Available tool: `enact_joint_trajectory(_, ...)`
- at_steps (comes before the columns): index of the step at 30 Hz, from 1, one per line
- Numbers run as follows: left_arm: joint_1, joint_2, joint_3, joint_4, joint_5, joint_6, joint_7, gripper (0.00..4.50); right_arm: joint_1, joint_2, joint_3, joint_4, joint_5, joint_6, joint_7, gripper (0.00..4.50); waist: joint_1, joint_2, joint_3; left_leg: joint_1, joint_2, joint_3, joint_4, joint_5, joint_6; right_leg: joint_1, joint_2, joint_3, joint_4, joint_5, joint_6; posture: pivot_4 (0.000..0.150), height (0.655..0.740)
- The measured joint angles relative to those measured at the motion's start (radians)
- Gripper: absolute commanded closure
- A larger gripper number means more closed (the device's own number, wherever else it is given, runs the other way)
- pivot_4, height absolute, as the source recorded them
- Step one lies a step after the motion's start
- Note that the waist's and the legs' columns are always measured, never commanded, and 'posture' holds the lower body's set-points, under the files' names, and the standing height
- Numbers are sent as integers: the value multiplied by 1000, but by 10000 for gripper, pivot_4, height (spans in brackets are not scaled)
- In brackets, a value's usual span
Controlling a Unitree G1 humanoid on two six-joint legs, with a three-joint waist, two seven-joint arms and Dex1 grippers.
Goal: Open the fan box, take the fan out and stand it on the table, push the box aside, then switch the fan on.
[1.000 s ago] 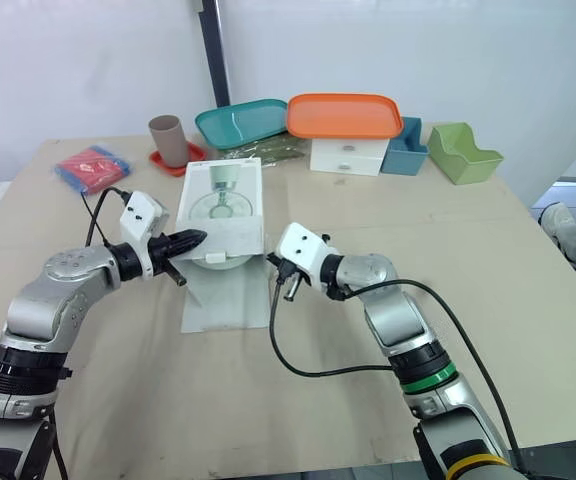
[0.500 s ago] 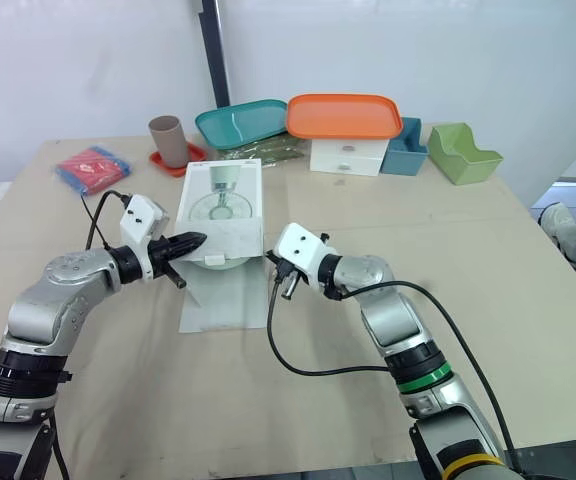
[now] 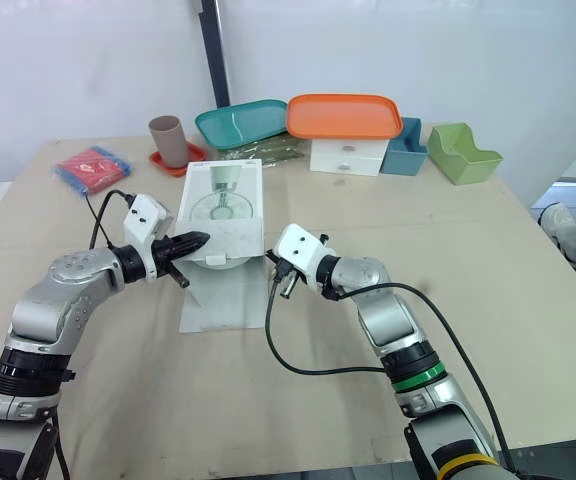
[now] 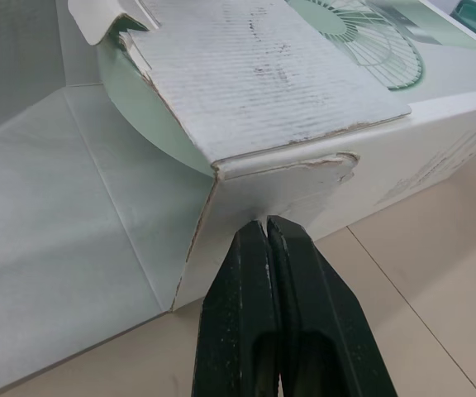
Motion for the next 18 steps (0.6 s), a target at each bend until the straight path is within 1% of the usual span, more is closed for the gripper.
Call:
enact_joint_trajectory(5, 0, -6, -8, -4, 0, -1, 3, 45000, -35, -22, -19, 60, -1, -56, -7, 44595, 0, 0, 0, 0, 0, 0, 0, 0, 0, 0, 0, 0, 0, 0, 0, 1500, 7400)
enact_joint_trajectory(10, 4, -4, -8, -11, 0, -1, -1, 45000, -124, -44, -95, 127, 32, -114, -16, 44595, 0, 0, 0, 0, 0, 0, 0, 0, 0, 0, 0, 0, 0, 0, 0, 1500, 7400)
enact_joint_trajectory(13, 8, -2, -9, -19, 0, 1, -7, 45000, -178, -11, -134, 128, 82, -119, -19, 44595, -1, 0, 0, 0, 1, 0, 0, 0, 0, 0, 0, 0, 0, 0, 0, 1500, 7400)
enact_joint_trajectory(18, 16, 5, -8, -29, -5, 3, -14, 45000, -202, 48, -109, 75, 121, -96, 3, 44595, 0, 0, 0, 0, 0, 0, 0, 0, 0, 0, 0, 0, 0, 0, 0, 1500, 7400)
